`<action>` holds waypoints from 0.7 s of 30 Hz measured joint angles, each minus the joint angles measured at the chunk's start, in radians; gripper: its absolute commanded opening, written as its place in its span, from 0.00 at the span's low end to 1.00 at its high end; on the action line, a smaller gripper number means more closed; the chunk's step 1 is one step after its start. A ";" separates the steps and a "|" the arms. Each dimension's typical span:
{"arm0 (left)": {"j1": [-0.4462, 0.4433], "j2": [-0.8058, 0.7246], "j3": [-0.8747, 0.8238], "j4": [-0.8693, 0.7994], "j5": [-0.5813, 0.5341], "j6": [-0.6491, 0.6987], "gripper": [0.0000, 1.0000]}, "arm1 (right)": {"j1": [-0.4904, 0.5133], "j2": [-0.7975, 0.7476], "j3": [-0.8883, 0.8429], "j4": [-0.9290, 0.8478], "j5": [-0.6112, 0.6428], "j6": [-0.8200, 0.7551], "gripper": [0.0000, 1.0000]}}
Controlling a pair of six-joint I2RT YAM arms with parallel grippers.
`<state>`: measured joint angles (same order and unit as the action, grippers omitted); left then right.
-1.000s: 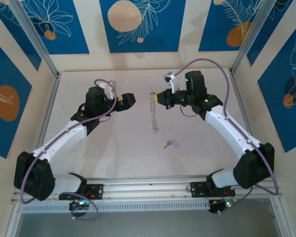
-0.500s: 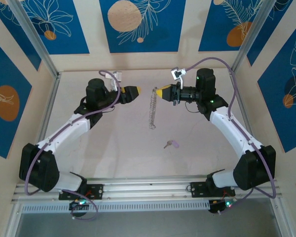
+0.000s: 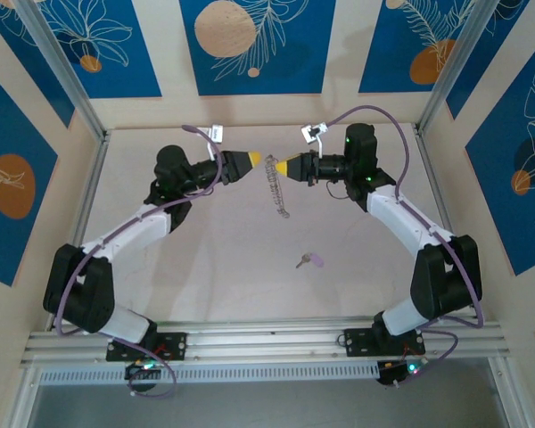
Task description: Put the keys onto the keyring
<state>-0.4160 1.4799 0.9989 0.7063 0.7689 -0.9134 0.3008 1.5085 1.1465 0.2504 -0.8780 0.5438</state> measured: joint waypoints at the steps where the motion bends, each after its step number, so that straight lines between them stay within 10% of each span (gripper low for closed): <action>1: 0.000 0.009 -0.002 0.012 0.008 -0.006 0.39 | 0.000 0.002 0.000 0.011 0.000 0.008 0.00; 21: -0.022 0.042 -0.064 0.125 0.035 -0.056 0.35 | 0.043 0.040 -0.002 0.087 0.042 0.098 0.00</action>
<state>-0.4381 1.5219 0.9344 0.8310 0.8043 -0.9699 0.3443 1.5486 1.1450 0.3374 -0.8364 0.6422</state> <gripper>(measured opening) 0.358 0.057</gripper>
